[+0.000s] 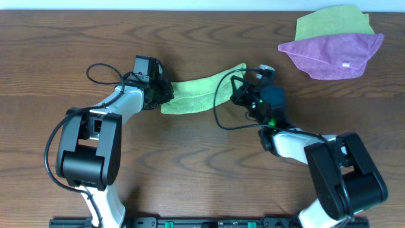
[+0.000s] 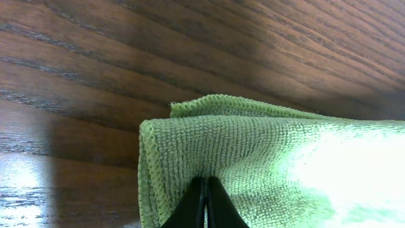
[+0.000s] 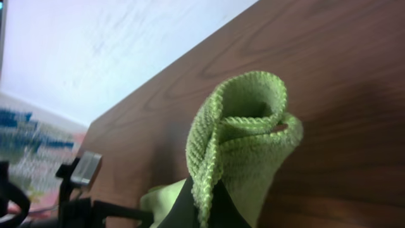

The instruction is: Fold the cloth

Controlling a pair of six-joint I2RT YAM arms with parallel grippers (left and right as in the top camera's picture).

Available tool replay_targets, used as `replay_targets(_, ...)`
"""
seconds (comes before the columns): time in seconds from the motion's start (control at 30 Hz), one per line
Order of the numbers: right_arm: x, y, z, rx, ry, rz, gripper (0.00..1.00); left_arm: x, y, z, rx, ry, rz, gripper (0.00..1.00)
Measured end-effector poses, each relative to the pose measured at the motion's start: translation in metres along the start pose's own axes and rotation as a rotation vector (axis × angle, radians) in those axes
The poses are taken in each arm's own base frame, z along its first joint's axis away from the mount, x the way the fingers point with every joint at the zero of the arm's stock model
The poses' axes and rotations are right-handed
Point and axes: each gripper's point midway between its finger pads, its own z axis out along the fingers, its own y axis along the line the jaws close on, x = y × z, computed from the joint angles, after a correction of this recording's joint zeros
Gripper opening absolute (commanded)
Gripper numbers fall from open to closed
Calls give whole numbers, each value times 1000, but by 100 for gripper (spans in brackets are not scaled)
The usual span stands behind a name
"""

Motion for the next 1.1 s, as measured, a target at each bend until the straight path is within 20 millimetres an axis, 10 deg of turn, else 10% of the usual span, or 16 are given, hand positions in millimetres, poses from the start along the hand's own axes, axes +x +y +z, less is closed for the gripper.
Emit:
replay_targets(0.47,14,74,33,-59,139,-178,1,-1,0,0,0,0,-2,6)
replay_targets(1.1,72,80,53,-64,267,-223,1,-4,1,-2,0,-3,-6,5)
